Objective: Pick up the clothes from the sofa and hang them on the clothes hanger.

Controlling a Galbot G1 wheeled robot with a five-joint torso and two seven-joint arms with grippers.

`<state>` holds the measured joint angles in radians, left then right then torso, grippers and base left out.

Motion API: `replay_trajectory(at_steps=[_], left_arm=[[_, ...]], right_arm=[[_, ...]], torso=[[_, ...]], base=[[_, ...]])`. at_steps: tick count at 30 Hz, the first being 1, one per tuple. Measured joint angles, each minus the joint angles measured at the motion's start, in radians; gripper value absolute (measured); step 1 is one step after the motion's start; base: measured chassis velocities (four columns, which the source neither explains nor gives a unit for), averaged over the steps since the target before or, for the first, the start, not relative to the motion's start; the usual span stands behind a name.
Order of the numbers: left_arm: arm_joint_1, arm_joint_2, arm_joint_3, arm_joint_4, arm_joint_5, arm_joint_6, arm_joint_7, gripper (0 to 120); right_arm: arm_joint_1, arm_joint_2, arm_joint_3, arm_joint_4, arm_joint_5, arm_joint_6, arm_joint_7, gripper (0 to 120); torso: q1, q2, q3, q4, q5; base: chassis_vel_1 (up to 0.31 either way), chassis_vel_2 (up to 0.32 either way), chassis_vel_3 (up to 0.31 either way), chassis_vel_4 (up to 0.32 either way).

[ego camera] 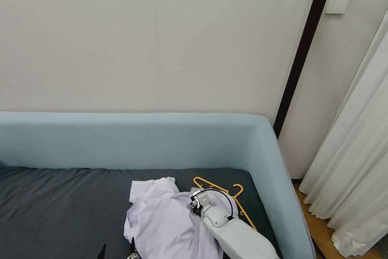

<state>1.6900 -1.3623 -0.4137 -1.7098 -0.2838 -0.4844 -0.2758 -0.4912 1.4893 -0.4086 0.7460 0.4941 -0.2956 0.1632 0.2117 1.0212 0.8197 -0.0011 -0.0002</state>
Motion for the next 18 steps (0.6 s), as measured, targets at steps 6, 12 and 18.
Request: replay_trajectory(at_steps=[6,12,18], left_arm=[[0.0,0.0,0.0,0.001,-0.001,-0.003,0.0,99],[-0.003,0.0,0.001,0.007,-0.001,-0.004,0.001,99],[-0.013,0.007,0.002,0.009,-0.006,-0.003,0.0,99]], right_arm=[[-0.004,-0.024,-0.006,0.038,0.01,0.004,0.008,10],[-0.013,-0.094,-0.035,0.143,0.048,-0.007,0.013,0],[-0.033,-0.178,-0.018,0.308,0.058,0.021,0.025,0]], torso=[[0.0,0.0,0.0,-0.0001,0.0],[0.0,0.0,0.0,0.0,0.0],[0.0,0.0,0.0,0.0,0.0002]], base=[[0.0,0.0,0.0,0.0],[0.0,0.0,0.0,0.0],[0.0,0.0,0.0,0.0]])
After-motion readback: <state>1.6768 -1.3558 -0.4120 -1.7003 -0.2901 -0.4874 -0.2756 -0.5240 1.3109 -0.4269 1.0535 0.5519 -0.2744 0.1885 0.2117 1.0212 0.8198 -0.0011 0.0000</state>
